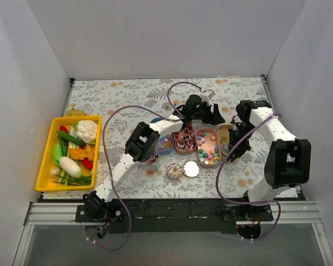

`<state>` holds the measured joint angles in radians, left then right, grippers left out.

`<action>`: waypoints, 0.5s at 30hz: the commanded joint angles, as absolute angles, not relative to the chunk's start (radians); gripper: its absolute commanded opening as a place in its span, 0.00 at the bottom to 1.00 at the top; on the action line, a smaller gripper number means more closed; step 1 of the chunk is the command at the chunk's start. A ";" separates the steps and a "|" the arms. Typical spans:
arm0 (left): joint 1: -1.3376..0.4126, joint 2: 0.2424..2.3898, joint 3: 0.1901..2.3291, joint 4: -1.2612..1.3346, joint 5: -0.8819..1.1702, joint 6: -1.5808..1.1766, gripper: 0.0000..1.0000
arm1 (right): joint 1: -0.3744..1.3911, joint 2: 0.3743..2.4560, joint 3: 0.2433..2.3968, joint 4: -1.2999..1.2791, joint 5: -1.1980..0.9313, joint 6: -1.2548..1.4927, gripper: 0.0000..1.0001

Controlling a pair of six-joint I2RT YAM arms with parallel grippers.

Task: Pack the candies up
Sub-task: Scoop the fake candies from the storage box.

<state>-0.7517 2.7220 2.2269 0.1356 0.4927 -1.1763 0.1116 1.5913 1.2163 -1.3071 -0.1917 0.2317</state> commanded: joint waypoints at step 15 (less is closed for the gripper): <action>-0.830 2.692 2.163 0.086 0.371 -1.019 0.52 | 0.112 1.544 1.196 -1.307 -0.173 0.226 0.01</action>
